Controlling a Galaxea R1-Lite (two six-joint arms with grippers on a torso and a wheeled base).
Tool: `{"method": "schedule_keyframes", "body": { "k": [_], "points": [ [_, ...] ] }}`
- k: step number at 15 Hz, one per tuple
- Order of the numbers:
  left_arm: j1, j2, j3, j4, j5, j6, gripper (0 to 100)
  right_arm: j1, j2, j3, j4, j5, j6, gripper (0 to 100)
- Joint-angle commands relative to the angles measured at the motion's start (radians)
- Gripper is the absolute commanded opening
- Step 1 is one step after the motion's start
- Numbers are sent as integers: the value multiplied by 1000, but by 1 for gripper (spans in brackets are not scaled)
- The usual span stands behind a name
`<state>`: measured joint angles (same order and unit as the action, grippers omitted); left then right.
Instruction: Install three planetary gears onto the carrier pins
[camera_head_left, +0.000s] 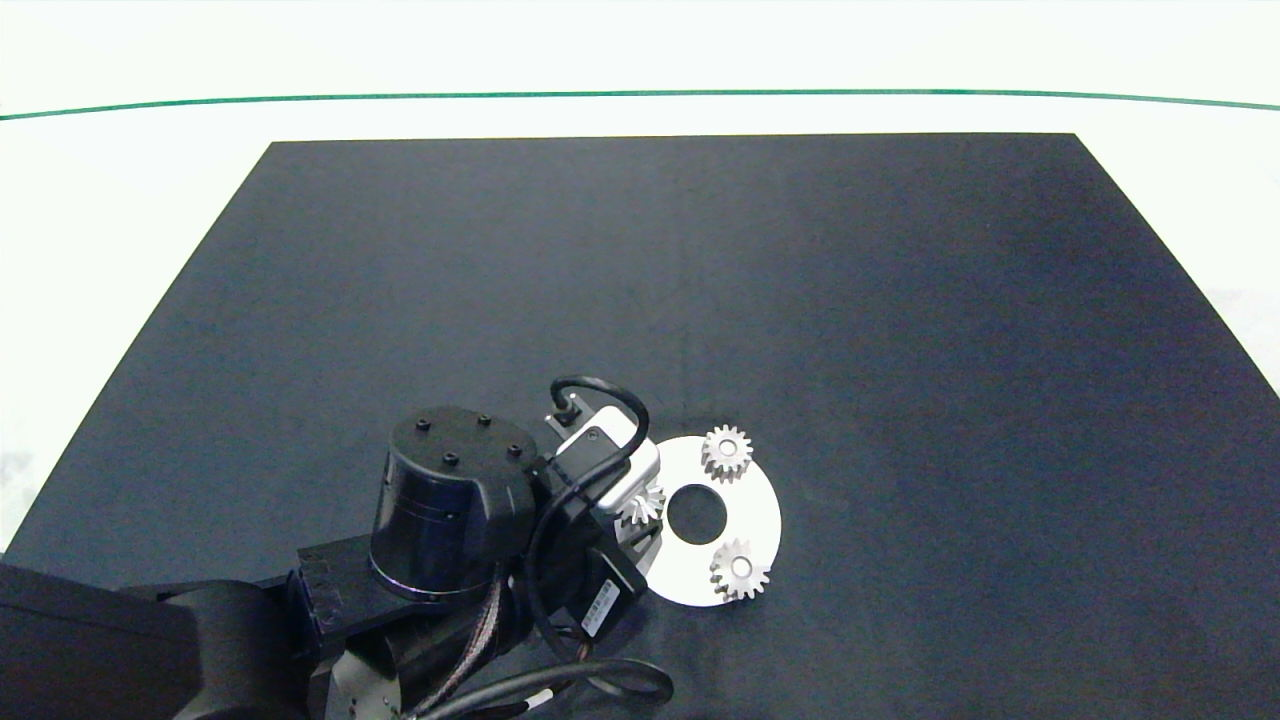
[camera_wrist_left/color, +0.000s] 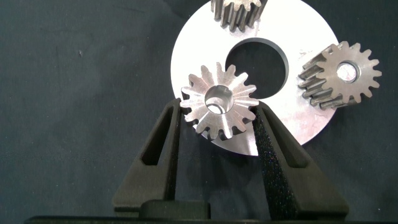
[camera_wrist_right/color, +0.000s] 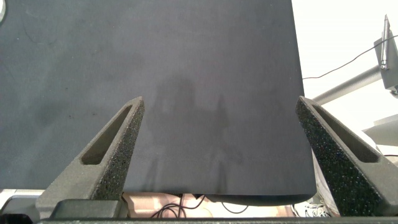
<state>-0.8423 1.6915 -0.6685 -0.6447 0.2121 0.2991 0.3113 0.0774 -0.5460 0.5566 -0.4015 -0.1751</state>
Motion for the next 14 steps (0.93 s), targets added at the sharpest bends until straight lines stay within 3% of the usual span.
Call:
{"method": "schedule_keyframes", "body": {
  "k": [1, 14],
  "points": [
    [0, -6, 4, -6, 1, 0, 13, 2, -2, 0, 3, -2, -1, 100],
    [14, -12, 21, -6, -4, -8, 13, 3, 1, -3, 3, 0, -1, 100]
  ]
}}
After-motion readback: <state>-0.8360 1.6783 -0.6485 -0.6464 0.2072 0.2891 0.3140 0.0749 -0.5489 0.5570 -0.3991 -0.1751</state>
